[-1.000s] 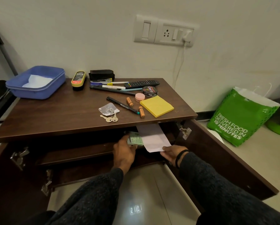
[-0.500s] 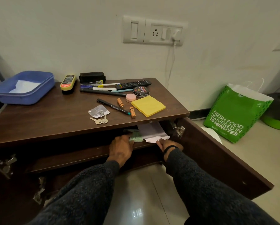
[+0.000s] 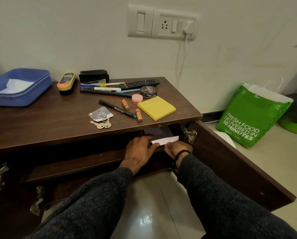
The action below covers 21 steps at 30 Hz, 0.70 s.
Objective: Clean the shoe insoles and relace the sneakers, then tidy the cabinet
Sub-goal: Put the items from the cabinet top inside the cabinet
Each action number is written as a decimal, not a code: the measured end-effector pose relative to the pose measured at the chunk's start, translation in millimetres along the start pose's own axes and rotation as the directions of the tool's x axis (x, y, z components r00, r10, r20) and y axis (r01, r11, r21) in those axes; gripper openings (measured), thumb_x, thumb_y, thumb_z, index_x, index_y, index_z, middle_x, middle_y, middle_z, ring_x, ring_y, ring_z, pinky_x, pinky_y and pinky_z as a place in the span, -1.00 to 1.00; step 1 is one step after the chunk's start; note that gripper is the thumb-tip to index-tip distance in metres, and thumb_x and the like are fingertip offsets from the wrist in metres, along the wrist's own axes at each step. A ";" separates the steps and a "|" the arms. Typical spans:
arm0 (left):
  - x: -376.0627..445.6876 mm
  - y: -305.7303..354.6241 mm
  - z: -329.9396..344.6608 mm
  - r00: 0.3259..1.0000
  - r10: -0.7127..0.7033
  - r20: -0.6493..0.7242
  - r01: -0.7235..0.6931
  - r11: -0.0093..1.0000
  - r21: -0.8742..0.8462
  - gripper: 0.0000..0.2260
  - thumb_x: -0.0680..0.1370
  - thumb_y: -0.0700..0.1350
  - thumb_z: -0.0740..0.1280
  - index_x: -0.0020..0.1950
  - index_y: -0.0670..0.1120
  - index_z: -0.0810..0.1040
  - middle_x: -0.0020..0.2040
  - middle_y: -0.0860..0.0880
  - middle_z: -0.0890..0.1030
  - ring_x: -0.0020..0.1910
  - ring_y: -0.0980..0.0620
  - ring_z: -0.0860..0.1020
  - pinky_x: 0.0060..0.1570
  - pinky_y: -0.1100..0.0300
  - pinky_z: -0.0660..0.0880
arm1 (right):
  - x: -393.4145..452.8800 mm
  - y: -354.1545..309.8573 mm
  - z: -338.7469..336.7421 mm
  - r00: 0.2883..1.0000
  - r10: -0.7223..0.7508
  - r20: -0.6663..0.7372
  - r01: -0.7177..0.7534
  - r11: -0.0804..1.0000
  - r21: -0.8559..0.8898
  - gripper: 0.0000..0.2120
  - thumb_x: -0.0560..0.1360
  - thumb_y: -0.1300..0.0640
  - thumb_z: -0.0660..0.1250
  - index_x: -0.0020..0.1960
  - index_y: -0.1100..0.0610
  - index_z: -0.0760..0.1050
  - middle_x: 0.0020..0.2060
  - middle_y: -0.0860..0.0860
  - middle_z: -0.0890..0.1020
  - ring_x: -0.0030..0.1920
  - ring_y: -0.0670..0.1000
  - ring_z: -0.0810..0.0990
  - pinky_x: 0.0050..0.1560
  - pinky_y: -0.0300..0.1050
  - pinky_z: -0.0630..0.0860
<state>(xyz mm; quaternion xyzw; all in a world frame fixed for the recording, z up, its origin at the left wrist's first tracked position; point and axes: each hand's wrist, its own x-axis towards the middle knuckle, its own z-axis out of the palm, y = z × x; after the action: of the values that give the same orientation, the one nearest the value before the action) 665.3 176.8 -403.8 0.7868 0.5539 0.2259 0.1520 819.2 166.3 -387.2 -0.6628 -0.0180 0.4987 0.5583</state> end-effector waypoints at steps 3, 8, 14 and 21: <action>6.8 6.2 5.5 0.999 0.036 0.008 -0.036 0.998 0.050 -0.67 0.61 0.14 0.30 0.35 0.09 0.55 0.25 -0.01 0.63 0.22 -0.06 0.57 0.20 0.01 0.54 | -5.2 5.3 2.3 1.000 0.007 0.013 -0.007 1.000 0.024 -0.90 0.56 0.43 0.31 0.06 0.43 0.52 -0.29 0.23 0.62 -0.33 0.08 0.63 -0.49 -0.15 0.61; 11.8 10.8 7.9 1.000 0.015 0.006 -0.016 0.996 0.085 -0.82 0.61 0.06 0.31 0.18 0.08 0.58 0.14 -0.02 0.63 0.14 -0.06 0.58 0.11 0.01 0.54 | -3.2 13.8 3.1 0.998 -0.037 -0.055 0.038 0.999 0.012 -0.95 0.51 0.39 0.41 -0.08 0.38 0.55 -0.30 0.22 0.65 -0.35 0.07 0.66 -0.43 -0.13 0.63; 5.8 14.6 7.5 0.997 0.076 -0.028 -0.070 0.982 0.178 -0.88 0.61 -0.09 0.29 0.11 0.05 0.58 0.06 -0.05 0.65 0.05 -0.15 0.62 0.02 -0.02 0.55 | 3.6 12.2 7.4 0.996 -0.084 -0.002 0.084 0.994 0.077 -0.90 0.57 0.28 0.36 0.06 0.28 0.53 -0.18 0.21 0.66 -0.32 0.06 0.68 -0.45 -0.14 0.61; 1.4 9.0 17.4 0.990 0.142 -0.020 -0.133 0.964 0.231 -0.91 0.57 -0.11 0.36 0.02 0.01 0.65 0.08 -0.01 0.60 0.03 -0.08 0.59 -0.04 0.00 0.57 | 12.7 10.3 -7.8 0.987 -0.156 -0.029 0.155 0.987 -0.038 -0.86 0.56 0.39 0.32 0.10 0.42 0.51 -0.41 0.13 0.66 -0.46 -0.01 0.66 -0.49 -0.24 0.58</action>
<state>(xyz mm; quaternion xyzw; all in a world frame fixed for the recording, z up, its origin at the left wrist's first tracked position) 682.1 175.3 -413.9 0.8314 0.5229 0.1848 0.0343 825.4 164.2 -404.1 -0.6768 -0.0697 0.4427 0.5840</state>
